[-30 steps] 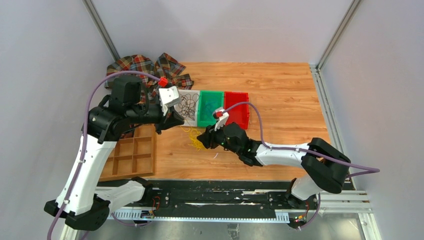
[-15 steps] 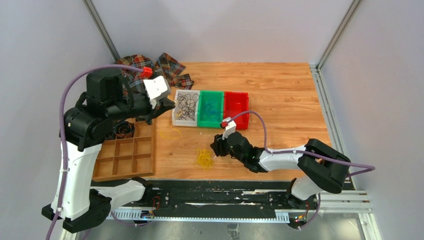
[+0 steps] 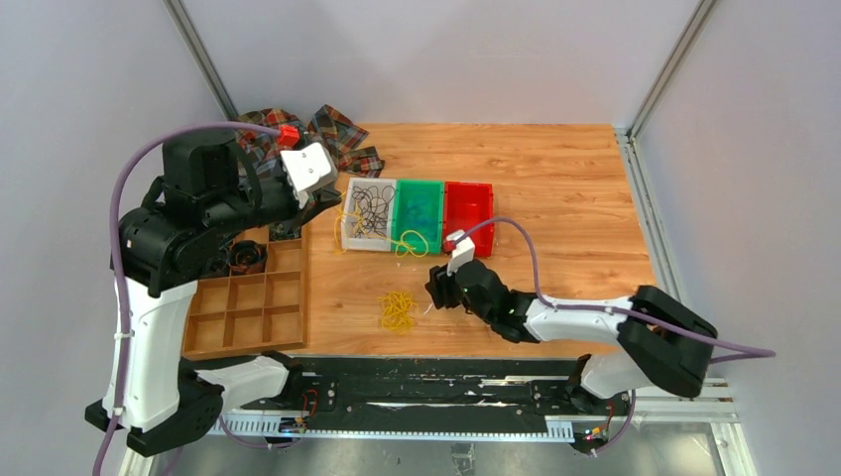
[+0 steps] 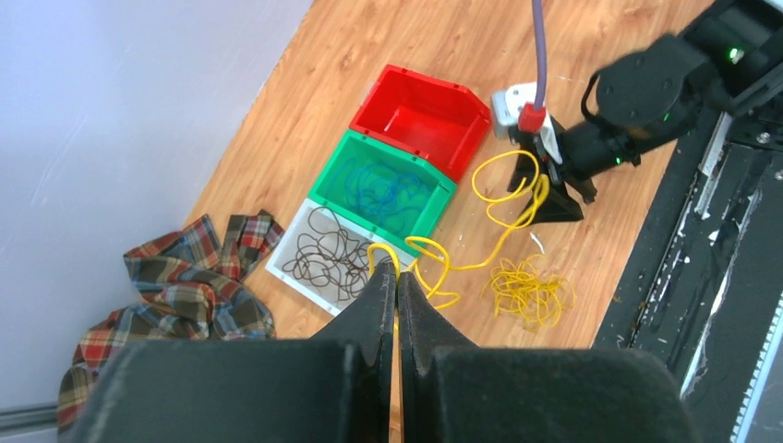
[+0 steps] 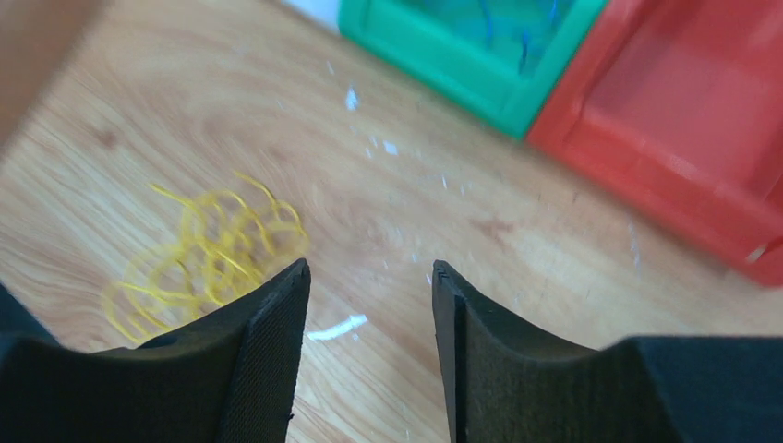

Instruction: Untangle the cables

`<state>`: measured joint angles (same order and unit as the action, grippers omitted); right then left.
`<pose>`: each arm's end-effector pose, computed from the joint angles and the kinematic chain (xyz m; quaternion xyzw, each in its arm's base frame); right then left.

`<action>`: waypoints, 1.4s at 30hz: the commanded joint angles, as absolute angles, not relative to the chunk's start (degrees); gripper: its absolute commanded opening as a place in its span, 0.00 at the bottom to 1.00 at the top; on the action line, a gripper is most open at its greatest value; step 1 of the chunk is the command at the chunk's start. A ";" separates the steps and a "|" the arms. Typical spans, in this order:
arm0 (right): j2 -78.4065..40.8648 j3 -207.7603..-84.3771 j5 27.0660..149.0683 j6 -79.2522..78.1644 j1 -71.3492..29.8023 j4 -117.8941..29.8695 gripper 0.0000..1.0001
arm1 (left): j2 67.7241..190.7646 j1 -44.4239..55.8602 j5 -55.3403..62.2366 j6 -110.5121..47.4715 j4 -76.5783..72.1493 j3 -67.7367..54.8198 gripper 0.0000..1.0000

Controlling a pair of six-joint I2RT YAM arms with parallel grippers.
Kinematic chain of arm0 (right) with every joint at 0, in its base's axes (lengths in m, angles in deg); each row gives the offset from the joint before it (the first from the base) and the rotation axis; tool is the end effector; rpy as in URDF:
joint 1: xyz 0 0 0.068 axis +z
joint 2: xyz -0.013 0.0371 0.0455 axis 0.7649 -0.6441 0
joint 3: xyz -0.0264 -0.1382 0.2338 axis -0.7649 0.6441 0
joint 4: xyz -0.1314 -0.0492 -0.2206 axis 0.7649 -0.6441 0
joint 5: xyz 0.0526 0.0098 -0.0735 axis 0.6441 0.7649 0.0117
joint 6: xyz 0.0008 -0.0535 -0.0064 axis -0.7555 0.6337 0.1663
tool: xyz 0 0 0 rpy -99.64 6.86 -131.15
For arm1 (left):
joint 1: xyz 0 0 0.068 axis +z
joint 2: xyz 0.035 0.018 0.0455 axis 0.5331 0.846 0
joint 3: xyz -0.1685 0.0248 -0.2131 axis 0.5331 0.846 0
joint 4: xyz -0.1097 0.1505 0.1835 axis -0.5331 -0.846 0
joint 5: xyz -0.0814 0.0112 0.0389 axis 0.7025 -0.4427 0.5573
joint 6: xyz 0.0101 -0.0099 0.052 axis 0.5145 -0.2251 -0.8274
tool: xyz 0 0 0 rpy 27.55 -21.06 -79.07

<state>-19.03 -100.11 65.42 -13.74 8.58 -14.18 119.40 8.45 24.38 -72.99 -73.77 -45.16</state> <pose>0.1540 0.2333 0.1782 -0.2028 0.8020 0.2647 0.4956 0.1178 -0.0709 0.5272 0.4888 0.6630 -0.1831 0.5366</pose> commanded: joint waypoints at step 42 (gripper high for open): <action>-19.74 -130.49 79.81 1.00 12.58 -6.46 0.01 | 115.35 8.27 31.18 -73.13 -74.07 -30.39 0.15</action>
